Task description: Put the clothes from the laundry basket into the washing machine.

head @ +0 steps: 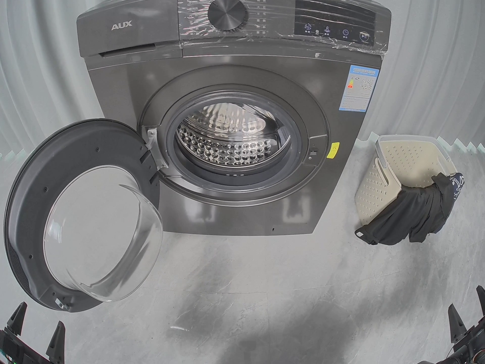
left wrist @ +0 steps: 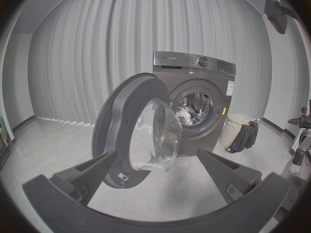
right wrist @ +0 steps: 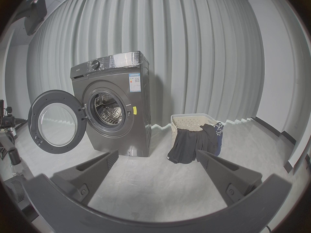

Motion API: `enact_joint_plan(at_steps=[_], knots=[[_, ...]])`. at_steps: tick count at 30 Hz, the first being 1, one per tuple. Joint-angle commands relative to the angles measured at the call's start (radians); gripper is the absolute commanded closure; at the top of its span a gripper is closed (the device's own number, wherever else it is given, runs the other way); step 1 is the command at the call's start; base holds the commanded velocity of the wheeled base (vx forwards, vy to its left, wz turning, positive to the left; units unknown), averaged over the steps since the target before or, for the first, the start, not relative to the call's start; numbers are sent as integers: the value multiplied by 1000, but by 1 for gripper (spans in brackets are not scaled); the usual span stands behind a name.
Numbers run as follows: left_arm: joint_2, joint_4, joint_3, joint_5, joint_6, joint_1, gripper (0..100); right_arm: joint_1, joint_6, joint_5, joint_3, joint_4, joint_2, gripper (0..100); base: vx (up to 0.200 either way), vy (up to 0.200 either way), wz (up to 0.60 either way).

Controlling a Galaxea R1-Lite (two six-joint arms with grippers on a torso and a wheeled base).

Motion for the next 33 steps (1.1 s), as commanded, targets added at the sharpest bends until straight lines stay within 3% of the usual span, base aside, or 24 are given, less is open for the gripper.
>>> enact_joint_plan(at_steps=[1, 14, 25, 33], knots=[[-15, 0, 18, 0, -2, 0, 0, 0, 0, -1, 16, 0, -10, 0, 0, -200, 0], [-15, -1, 18, 2, -2, 0, 0, 0, 3, -6, 16, 0, -10, 0, 0, -200, 0], [-15, -1, 16, 0, -3, 0, 0, 0, 0, -6, 16, 0, -10, 0, 0, 0, 0], [-15, 0, 18, 2, -6, 0, 0, 0, 2, -6, 16, 0, -10, 0, 0, -200, 0]])
